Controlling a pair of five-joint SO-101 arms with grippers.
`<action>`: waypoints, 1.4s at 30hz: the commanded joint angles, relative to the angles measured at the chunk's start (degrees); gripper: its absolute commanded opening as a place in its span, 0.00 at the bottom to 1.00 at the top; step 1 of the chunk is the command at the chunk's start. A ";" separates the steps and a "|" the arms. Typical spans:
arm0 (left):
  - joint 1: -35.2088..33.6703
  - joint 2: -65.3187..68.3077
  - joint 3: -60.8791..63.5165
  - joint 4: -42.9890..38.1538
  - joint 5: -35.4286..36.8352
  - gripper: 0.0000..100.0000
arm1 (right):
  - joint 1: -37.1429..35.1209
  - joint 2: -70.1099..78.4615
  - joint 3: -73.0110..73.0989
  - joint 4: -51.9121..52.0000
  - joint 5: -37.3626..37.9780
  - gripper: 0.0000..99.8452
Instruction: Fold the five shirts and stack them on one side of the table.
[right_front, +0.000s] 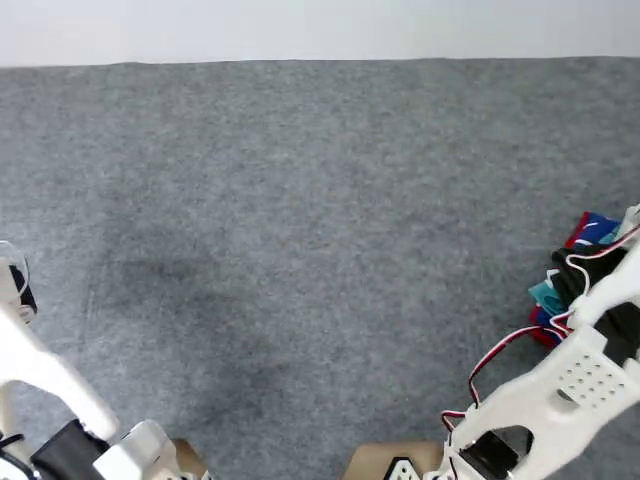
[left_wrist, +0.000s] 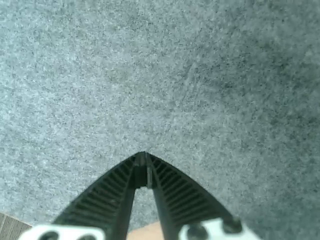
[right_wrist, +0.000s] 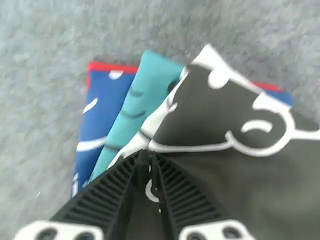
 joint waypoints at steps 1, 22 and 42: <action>0.35 -2.11 -0.31 -0.44 -0.18 0.00 | 0.92 0.84 -2.90 -5.49 0.62 0.01; 0.35 -1.93 -0.31 -0.70 -0.35 0.00 | -5.58 -15.87 -2.90 20.53 2.11 0.01; 0.35 -2.11 -0.31 -0.44 -0.35 0.00 | -4.79 -8.31 -1.05 34.33 6.68 0.01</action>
